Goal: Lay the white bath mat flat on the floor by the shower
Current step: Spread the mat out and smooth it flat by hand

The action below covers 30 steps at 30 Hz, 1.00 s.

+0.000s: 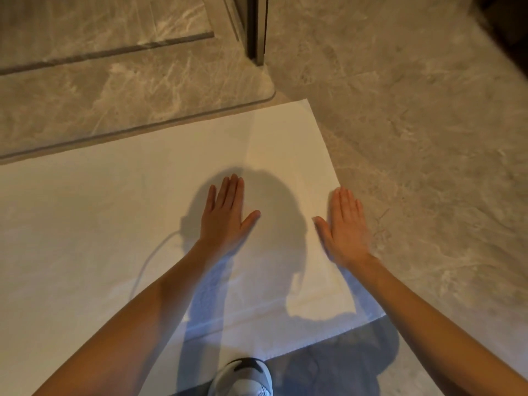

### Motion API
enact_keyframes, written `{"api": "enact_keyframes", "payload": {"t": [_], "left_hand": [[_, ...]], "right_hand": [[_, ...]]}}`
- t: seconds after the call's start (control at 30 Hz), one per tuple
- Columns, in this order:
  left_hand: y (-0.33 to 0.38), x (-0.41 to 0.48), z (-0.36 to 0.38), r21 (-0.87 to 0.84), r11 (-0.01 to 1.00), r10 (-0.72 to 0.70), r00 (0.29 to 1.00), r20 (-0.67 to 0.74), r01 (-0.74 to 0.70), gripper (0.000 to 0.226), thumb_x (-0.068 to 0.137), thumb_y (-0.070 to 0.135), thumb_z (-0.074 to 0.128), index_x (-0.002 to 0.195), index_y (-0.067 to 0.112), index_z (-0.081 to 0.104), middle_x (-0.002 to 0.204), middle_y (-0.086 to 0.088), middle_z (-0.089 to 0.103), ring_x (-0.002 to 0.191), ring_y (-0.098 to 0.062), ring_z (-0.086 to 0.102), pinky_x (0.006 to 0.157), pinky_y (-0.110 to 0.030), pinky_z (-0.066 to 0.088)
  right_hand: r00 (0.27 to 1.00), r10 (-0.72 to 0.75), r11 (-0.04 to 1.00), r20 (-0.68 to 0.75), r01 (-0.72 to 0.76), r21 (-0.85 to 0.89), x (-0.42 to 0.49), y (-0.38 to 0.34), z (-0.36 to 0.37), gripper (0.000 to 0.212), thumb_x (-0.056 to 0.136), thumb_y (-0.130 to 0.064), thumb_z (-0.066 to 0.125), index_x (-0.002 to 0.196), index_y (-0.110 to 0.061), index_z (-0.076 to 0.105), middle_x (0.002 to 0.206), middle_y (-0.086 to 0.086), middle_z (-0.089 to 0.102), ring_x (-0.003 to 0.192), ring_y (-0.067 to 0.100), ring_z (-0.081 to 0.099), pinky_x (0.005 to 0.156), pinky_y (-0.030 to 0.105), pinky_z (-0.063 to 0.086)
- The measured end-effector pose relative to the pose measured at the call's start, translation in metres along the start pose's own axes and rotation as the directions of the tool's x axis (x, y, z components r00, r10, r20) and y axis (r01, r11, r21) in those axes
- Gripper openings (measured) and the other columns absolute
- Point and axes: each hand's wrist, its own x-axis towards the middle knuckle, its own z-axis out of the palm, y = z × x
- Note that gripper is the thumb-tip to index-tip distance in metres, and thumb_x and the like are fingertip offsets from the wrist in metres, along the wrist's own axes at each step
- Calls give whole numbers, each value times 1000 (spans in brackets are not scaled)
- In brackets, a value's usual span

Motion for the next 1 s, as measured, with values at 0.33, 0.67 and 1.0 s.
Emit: {"api": "enact_keyframes", "payload": {"t": [0.33, 0.67, 1.0], "left_hand": [[-37, -62, 5, 14, 991, -135, 990, -33, 136, 77, 89, 54, 30, 142, -1, 31, 149, -19, 32, 139, -29, 29, 114, -44, 10], [-96, -112, 3, -5, 962, -274, 961, -40, 274, 76, 91, 57, 19, 148, 7, 19, 155, -10, 19, 142, -17, 5, 116, -39, -1], [-156, -158, 6, -34, 872, -489, 872, -40, 487, 80, 87, 63, 4, 149, 14, -1, 158, -3, 2, 145, -17, -2, 116, -38, -7]], "right_hand": [[917, -400, 916, 14, 398, 50, -10, -121, 18, 63, 91, -44, 30, 138, -3, 38, 144, 19, 39, 134, 33, 36, 110, 45, 18], [852, -511, 858, 112, 514, -3, 30, -217, 28, 67, 89, -45, 11, 145, -9, 24, 153, 15, 24, 142, 30, 20, 115, 46, 9], [962, -271, 962, 42, 272, -17, 42, -122, 22, 70, 90, -51, 8, 147, -11, 16, 155, 16, 14, 144, 30, 10, 116, 46, 2]]}}
